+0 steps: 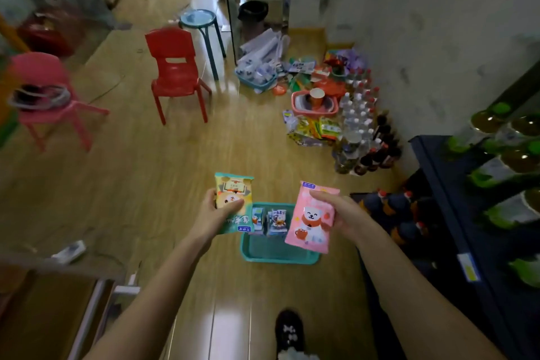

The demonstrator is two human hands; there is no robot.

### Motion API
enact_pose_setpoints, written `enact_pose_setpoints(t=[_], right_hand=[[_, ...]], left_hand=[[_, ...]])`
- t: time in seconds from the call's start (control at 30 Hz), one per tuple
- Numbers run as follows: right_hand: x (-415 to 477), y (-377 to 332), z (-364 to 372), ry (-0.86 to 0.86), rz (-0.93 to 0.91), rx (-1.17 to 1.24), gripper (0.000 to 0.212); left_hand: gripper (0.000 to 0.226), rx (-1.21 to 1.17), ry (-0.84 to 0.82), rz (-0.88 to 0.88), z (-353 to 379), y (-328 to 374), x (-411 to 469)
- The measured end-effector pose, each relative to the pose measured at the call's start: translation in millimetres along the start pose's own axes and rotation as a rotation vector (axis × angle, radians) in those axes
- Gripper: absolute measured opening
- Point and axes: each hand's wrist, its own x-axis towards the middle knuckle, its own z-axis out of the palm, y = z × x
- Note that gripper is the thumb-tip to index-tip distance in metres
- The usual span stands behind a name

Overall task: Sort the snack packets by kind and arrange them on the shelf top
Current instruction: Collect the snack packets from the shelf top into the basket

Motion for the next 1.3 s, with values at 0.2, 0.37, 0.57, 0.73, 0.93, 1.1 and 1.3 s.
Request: enact_pose_setpoints(t=[0.2,0.37,0.57,0.73,0.93,1.1,1.3], right_hand=[[140.0,41.1,15.9,0.104,0.052,0.075,0.016],[276.5,107.3,22.3,0.23,0.091,0.026,0.007],[435.4,221.3,16.9,0.251,-0.024,-0.088,0.015],[554.0,314.4,-1.6,0.312,-0.147,-0.189,0.021],[634.8,373.1,-10.4,0.419,-0.235,-0.28,0.032],[648.4,381.1,-9.4,0.499,-0.246,-0.345,0.032],[648.9,382.4,-12.8,0.576,-0.258,-0.457,0.037]], left_hand=[[0.022,0.005,0.019,-0.097,5.5,-80.2,129.4],[0.016,0.026,0.044,-0.18,5.7,-174.3,238.2],[0.026,0.106,-0.04,-0.185,6.0,-324.6,369.3],[0.029,0.216,-0.084,-0.123,22.9,-440.2,461.3],[0.028,0.343,-0.045,-0.029,33.3,-520.6,522.6],[0.03,0.496,0.065,0.045,35.9,-529.4,526.8],[0.038,0.697,0.131,0.049,33.3,-528.0,524.9]])
